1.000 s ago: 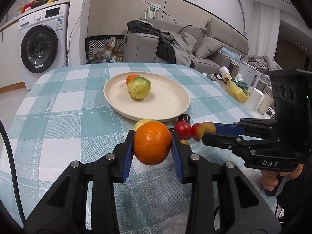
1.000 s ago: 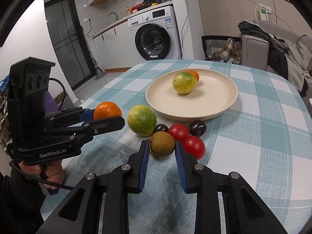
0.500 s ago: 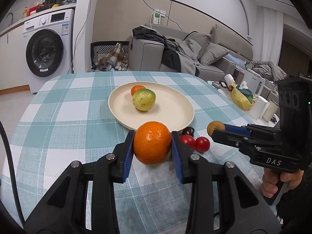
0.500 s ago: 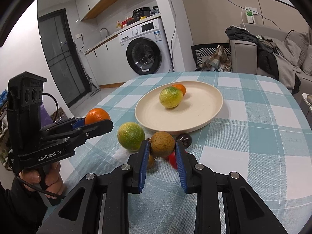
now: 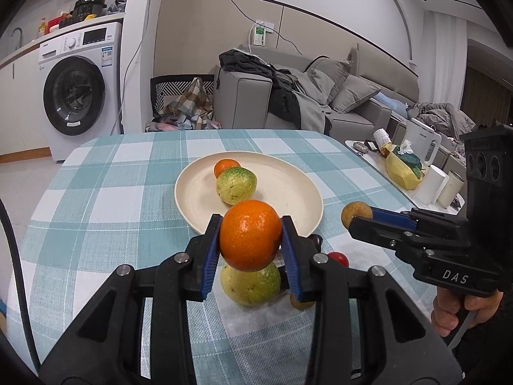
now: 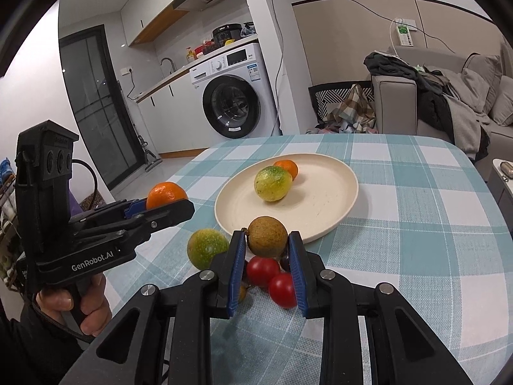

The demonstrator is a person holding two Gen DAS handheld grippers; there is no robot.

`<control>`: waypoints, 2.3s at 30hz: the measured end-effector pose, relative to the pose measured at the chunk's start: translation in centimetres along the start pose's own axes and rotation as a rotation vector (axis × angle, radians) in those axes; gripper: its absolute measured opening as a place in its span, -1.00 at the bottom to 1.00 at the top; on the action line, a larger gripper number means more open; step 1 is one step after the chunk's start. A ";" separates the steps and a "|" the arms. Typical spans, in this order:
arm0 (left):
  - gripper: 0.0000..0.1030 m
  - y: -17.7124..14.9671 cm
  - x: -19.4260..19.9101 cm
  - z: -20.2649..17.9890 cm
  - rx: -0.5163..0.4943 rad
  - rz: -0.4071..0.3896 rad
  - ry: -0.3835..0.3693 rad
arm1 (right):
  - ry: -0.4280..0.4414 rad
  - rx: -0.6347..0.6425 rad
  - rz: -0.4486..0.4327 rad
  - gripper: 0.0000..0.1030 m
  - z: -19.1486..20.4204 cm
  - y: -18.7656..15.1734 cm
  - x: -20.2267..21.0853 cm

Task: Organize fruits
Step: 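Lift both held fruits and carry them over the cream plate, then open the left tool to drop the orange while the right tool releases the brown fruit onto the plate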

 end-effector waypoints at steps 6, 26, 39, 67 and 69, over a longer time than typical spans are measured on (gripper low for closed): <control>-0.37 0.8 -1.1 0.2 0.009 0.001 0.009 | 0.000 -0.001 -0.012 -0.45 -0.4 1.1 -0.2; -0.37 1.4 -6.0 1.3 0.013 0.060 0.025 | -0.006 -0.016 0.018 -0.45 -2.0 2.3 -2.6; -0.37 1.5 -8.8 1.9 0.012 0.103 0.026 | -0.021 -0.035 0.074 -0.45 -3.5 1.8 -4.6; -0.37 0.6 -9.7 1.1 0.001 0.133 -0.002 | -0.054 -0.032 0.098 -0.36 -3.3 1.6 -5.2; -0.36 0.6 -9.4 1.2 0.003 0.134 0.001 | -0.056 -0.037 0.088 -0.28 -3.3 1.7 -5.0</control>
Point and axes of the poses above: each gripper's, at about its wrist camera, not at the fingertips, and x roughly against the way its jaws point, z to its left, y to its top, the point moved 3 cm from there along -x, roughly the way its jaws point, and after that the axes turned 3 degrees about y, right-handed, at the moved point
